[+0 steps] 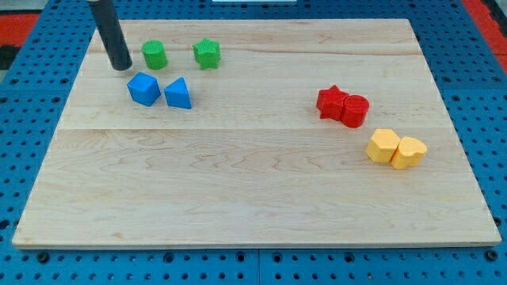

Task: Push the green circle closer to the left side of the green star

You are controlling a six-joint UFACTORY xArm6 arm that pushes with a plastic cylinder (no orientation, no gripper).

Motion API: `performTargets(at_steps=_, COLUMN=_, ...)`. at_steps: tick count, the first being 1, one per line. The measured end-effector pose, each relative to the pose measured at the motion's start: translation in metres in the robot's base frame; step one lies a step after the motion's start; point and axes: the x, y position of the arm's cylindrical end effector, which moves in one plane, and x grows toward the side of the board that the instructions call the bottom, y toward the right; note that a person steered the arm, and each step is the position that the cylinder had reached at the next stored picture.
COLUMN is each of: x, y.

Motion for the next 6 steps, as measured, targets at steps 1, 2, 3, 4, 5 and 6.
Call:
performTargets(at_steps=1, x=-0.008, y=-0.001)
performTargets(at_steps=2, x=-0.012, y=0.009)
performTargets(at_steps=3, x=-0.012, y=0.033)
performTargets(at_steps=4, x=-0.012, y=0.059)
performTargets(at_steps=5, x=-0.012, y=0.081)
performTargets(at_steps=6, x=-0.012, y=0.1)
